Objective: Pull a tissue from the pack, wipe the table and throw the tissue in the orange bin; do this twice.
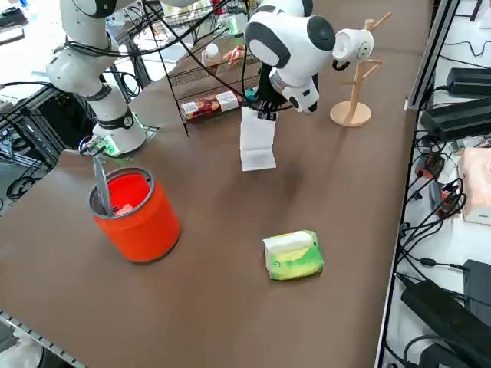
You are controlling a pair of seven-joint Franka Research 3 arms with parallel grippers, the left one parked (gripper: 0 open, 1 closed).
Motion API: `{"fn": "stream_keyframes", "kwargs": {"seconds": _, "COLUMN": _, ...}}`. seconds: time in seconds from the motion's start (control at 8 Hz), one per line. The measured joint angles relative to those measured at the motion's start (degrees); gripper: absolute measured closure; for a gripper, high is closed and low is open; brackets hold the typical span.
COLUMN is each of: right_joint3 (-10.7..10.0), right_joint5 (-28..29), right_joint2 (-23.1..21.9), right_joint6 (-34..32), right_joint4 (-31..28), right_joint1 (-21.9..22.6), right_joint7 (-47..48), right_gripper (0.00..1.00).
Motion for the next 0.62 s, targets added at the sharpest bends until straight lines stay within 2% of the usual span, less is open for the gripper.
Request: {"fn": "stream_keyframes", "kwargs": {"seconds": 0.62, "right_joint3": 0.0, "right_joint5": 0.0, "right_joint2": -0.5, "right_joint6": 4.1, "right_joint4": -3.9, "right_joint1": 1.3, "right_joint7": 1.3, "right_gripper": 0.99}}
